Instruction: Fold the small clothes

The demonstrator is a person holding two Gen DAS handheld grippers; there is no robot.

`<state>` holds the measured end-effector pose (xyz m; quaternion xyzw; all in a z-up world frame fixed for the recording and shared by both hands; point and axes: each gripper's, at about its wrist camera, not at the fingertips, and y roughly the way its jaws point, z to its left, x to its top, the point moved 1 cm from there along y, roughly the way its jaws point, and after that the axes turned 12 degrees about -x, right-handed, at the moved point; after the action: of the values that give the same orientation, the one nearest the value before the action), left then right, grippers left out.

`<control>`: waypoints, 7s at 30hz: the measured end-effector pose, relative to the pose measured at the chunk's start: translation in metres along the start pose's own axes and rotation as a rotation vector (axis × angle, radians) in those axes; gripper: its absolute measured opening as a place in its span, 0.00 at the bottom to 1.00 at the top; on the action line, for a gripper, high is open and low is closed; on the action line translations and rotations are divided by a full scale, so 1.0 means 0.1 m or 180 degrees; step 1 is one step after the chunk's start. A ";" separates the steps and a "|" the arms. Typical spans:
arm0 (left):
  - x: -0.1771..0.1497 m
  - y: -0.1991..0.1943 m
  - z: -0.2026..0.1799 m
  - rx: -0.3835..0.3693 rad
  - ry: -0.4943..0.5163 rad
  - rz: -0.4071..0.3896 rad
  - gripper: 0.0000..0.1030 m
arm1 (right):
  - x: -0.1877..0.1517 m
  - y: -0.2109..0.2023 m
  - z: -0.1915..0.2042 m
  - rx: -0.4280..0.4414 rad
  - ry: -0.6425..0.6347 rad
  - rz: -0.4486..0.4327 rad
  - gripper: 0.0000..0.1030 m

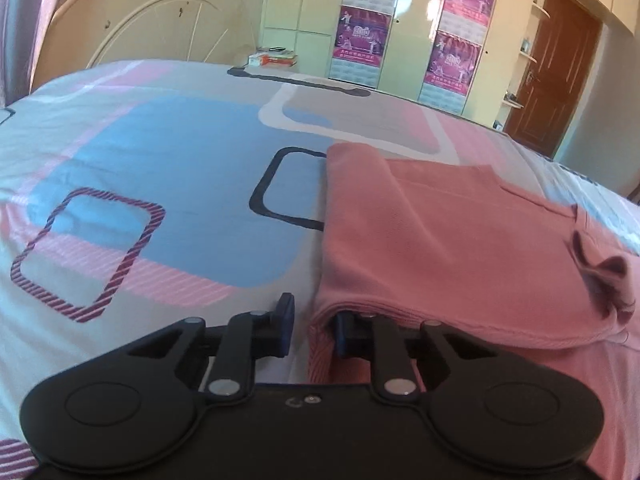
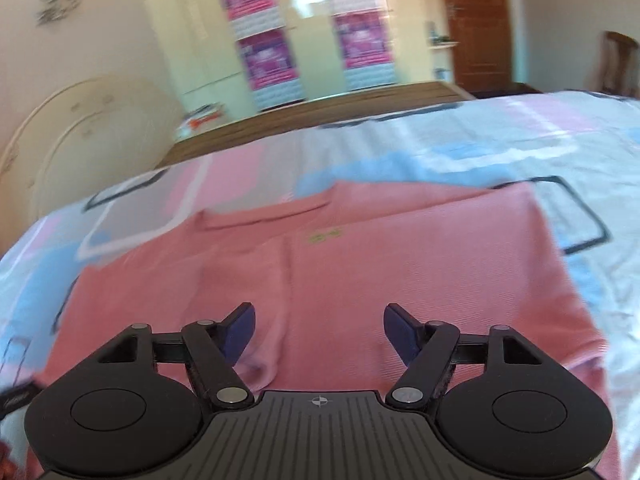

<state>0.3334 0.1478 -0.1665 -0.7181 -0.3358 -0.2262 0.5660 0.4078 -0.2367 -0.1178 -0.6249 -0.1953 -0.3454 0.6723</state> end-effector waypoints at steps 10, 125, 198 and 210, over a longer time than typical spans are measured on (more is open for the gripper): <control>0.02 0.05 -0.05 0.0044 0.0083 0.0053 0.20 | -0.11 -0.18 0.59 0.0301 -0.0976 -0.0322 0.69; -0.58 -0.08 -1.58 0.0018 0.0877 0.0727 0.74 | -0.88 -0.38 -0.65 0.0061 -0.1310 0.0249 0.40; -1.66 -1.89 -0.15 -0.0540 0.0198 0.0957 0.56 | -2.24 -2.15 -1.28 -0.0620 -0.0223 0.0699 0.48; -1.08 -1.80 -0.19 -0.1084 -0.0178 0.0803 0.06 | -1.82 -2.18 -1.39 -0.0108 0.0202 0.0707 0.09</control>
<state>0.1291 0.1293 -0.1191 -0.8458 -0.2158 -0.1870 0.4507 0.1050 -0.3279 -0.1103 -0.6427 -0.0976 -0.2917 0.7016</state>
